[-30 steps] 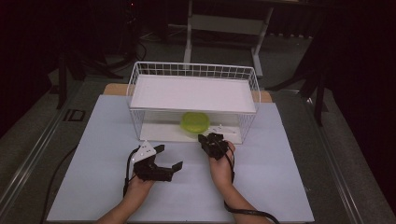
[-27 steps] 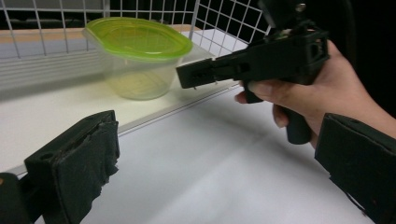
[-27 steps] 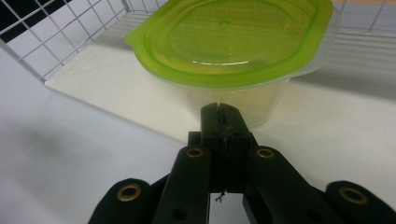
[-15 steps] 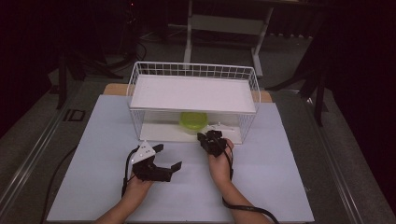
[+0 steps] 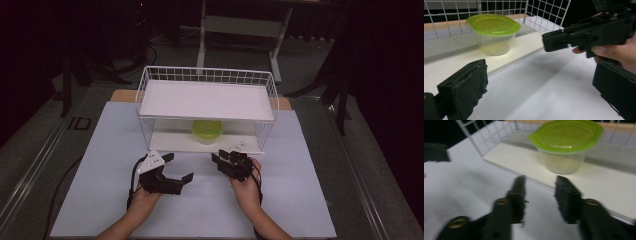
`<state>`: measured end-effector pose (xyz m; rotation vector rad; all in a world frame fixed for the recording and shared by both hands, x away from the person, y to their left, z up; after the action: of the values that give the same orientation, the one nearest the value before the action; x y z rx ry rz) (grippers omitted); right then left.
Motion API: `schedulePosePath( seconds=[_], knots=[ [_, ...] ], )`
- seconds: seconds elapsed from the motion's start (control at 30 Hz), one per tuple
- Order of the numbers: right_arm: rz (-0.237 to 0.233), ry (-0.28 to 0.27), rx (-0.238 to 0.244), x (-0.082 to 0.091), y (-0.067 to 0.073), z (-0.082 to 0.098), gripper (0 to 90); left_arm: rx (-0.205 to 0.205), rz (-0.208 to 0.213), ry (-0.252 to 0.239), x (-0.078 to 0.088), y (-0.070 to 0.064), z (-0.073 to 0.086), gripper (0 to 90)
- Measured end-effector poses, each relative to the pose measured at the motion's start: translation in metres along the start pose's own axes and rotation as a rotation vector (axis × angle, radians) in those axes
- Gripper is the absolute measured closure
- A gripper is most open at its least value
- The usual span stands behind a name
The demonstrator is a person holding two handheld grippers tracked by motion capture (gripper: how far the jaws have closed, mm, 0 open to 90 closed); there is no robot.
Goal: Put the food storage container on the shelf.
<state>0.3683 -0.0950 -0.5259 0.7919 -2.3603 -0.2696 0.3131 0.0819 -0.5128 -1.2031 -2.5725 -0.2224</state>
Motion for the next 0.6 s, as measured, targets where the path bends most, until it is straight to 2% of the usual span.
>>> schedulePosePath(
  seconds=[0.03,0.17,0.27,0.33,0.43,0.53,0.6],
  knots=[
    [-0.010,0.000,0.013,0.004,0.002,0.000,52.3,0.001,0.005,-0.005,0.001,0.000,-0.001,0.8],
    [-0.030,-0.005,0.037,0.016,0.006,0.004,38.4,-0.010,0.025,-0.016,0.008,-0.004,-0.003,0.8],
    [-0.037,-0.004,0.057,0.023,0.008,0.007,37.5,-0.019,0.036,-0.009,0.011,-0.007,-0.002,0.8],
    [-0.037,-0.003,0.074,0.027,0.010,0.009,31.9,-0.016,0.051,-0.006,0.014,-0.009,-0.001,0.8],
    [-0.073,0.006,0.104,0.031,0.015,0.012,22.7,-0.025,0.075,-0.008,0.017,-0.012,-0.001,0.8],
    [-0.114,-0.003,0.099,0.036,0.021,0.013,16.4,-0.042,0.091,-0.005,0.022,-0.015,-0.001,0.8],
    [-0.100,-0.014,0.123,0.039,0.021,0.015,15.6,-0.054,0.094,-0.002,0.025,-0.017,-0.001,0.8]
  ],
)
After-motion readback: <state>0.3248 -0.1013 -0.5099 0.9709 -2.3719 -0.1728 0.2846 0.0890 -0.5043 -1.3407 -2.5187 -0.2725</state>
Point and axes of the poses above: each handheld gripper's, and its own axes: x roughly backward along the jaws, z roughly out of its underside, y roughly to its left, the point moved 7 cm from there along -x, roughly forward along the jaws, and after that the axes turned 13 degrees about -x, right-handed, at the moved point
